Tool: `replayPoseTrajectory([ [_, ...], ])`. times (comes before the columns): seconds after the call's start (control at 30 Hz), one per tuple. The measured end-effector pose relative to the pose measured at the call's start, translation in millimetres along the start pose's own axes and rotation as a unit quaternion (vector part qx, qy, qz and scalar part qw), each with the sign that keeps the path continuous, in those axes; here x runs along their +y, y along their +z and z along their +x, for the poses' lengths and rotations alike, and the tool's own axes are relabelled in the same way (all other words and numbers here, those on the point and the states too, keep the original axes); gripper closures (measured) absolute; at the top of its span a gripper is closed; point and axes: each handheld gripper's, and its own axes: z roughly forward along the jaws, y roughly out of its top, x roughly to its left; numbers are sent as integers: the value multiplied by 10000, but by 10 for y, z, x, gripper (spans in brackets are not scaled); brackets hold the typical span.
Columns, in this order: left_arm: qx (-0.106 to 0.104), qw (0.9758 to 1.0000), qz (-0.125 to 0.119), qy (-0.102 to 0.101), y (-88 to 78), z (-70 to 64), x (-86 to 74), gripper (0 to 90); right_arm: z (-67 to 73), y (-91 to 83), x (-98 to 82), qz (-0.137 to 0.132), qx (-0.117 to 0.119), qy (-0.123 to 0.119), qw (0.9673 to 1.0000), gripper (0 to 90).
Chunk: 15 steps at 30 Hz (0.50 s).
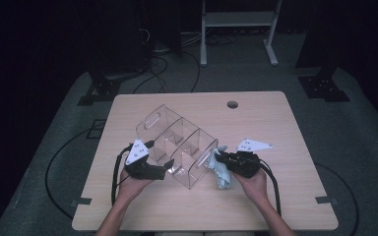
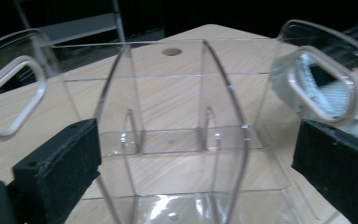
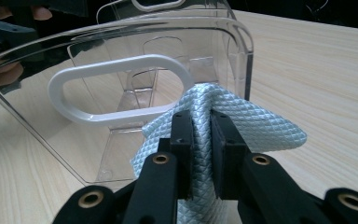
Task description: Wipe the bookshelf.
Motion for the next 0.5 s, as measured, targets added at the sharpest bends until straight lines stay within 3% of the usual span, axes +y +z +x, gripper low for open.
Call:
replayPoseTrajectory([
  [0.23,61,9999,128,37,41,54,-36,0,-31,11,-9,37,-27,-4,10000,799],
  [0.5,-19,9996,278,-73,145,88,-76,0,-37,18,-2,28,-8,-10,10000,799],
])
